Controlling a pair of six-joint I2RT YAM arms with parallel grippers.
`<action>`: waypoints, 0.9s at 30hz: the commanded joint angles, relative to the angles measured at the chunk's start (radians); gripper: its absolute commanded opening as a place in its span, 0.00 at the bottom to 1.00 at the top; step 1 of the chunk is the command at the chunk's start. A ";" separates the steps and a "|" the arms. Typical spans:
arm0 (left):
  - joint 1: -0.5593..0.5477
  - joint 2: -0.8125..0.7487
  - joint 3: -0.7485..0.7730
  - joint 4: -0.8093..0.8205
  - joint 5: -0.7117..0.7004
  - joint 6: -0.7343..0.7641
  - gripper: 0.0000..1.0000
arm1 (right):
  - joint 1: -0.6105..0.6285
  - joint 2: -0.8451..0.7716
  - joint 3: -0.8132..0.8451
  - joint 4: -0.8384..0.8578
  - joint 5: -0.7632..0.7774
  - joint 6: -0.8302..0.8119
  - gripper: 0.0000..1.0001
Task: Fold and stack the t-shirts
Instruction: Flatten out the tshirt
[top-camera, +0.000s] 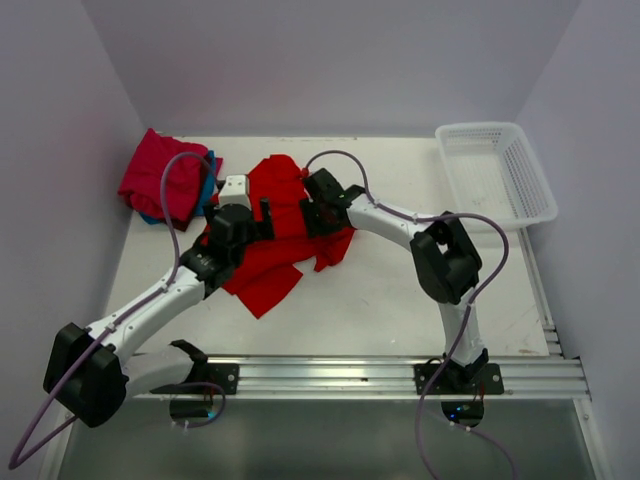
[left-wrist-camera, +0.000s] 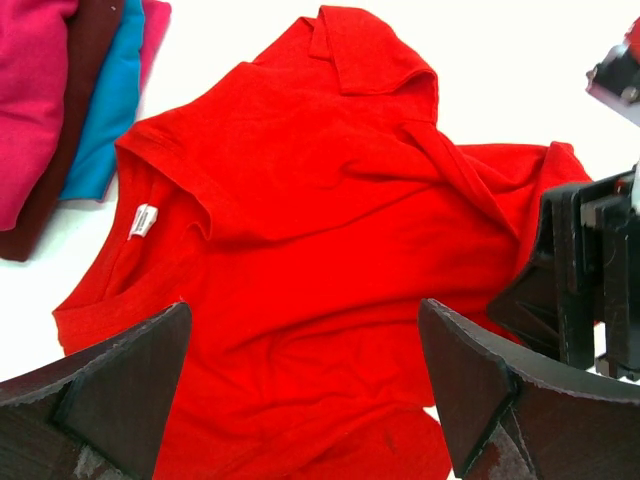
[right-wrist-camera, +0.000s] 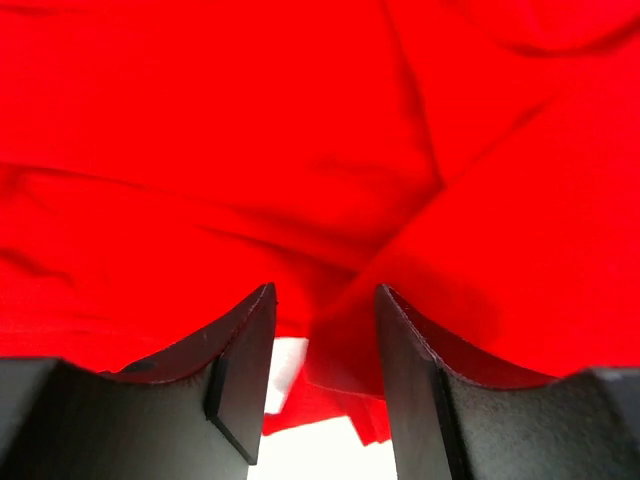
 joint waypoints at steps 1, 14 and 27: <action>0.003 -0.026 -0.019 -0.007 -0.033 -0.020 0.99 | 0.017 -0.008 0.036 -0.078 0.097 -0.020 0.47; 0.003 -0.026 -0.019 -0.014 -0.036 -0.022 0.99 | 0.029 -0.088 -0.036 -0.112 0.155 -0.019 0.34; 0.003 -0.023 -0.011 -0.018 -0.041 -0.022 0.99 | 0.027 -0.146 -0.163 -0.098 0.186 -0.014 0.33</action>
